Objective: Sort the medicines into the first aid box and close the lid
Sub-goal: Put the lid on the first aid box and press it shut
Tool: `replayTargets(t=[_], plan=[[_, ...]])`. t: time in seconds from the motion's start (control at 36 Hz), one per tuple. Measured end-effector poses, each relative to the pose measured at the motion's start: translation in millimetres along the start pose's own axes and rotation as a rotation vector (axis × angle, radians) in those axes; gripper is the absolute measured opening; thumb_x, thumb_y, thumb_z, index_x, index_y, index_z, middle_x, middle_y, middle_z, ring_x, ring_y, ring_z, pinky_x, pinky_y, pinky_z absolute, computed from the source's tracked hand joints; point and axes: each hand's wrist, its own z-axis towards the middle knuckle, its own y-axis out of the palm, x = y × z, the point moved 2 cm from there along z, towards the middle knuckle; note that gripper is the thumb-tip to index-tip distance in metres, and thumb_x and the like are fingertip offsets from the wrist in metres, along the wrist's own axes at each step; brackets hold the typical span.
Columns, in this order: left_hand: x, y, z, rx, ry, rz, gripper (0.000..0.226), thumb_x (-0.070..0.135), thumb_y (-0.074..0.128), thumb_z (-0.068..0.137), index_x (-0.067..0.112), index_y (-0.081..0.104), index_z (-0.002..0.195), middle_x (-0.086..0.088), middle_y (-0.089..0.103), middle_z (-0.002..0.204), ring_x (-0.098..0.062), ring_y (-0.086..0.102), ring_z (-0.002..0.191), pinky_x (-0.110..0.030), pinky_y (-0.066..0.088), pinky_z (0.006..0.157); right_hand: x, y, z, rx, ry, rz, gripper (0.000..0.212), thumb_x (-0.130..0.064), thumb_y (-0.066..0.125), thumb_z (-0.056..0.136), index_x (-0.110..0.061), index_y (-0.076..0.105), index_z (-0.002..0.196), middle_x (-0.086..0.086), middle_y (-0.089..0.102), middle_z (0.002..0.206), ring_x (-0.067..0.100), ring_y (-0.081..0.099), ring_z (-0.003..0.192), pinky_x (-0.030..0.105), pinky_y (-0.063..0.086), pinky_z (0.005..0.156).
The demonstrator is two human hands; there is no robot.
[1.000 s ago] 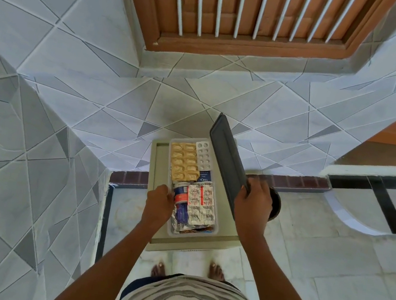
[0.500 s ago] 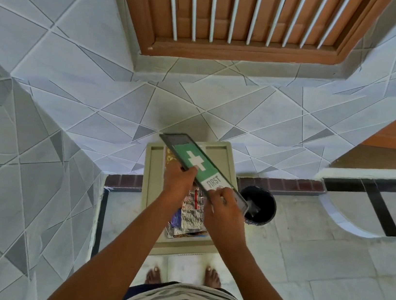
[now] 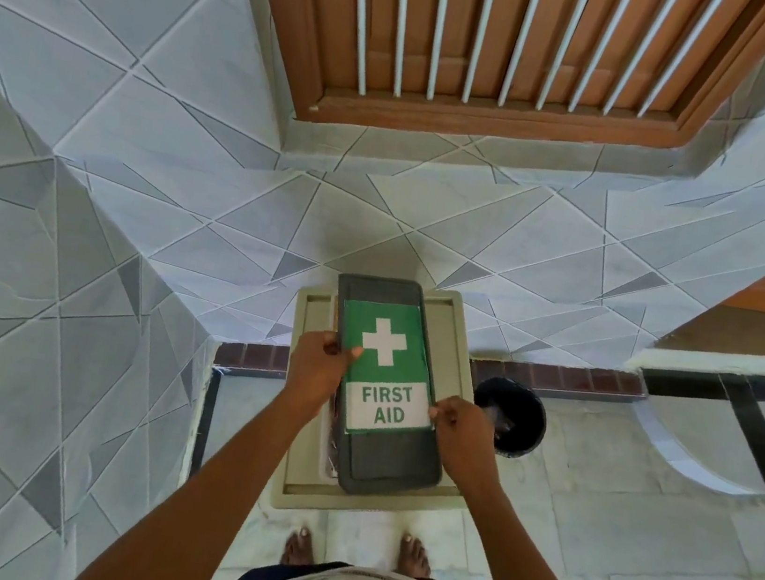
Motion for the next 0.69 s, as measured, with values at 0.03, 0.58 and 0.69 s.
replayTargets(t=[0.03, 0.58, 0.69], plan=[[-1, 0, -1, 0.061, 0.043, 0.062, 0.002, 0.012, 0.07, 0.091, 0.014, 0.069, 0.093, -0.002, 0.074, 0.089, -0.012, 0.071, 0.076, -0.019, 0.057, 0.062, -1, 3, -2, -0.005, 0.004, 0.004, 0.014, -0.017, 0.06, 0.098, -0.009, 0.07, 0.095, 0.007, 0.072, 0.091, 0.023, 0.067, 0.086, 0.039, 0.056, 0.08], [-38, -1, 22, 0.242, 0.155, 0.51, 0.024, 0.015, 0.051, 0.101, -0.001, 0.064, 0.087, -0.013, 0.05, 0.102, -0.009, 0.051, 0.079, -0.005, 0.04, 0.049, -25, 31, -7, 0.066, -0.087, -0.265, 0.02, -0.018, 0.048, 0.101, -0.006, 0.06, 0.09, 0.006, 0.054, 0.09, 0.021, 0.059, 0.076, 0.033, 0.054, 0.065], [-47, -4, 33, 0.242, 0.177, 0.515, 0.027, 0.018, 0.054, 0.1, 0.004, 0.064, 0.08, -0.014, 0.058, 0.095, -0.016, 0.064, 0.08, -0.007, 0.043, 0.055, -22, 33, -4, 0.08, -0.078, -0.241, 0.019, -0.021, 0.048, 0.099, -0.012, 0.054, 0.084, 0.004, 0.053, 0.086, 0.019, 0.057, 0.073, 0.036, 0.056, 0.065]])
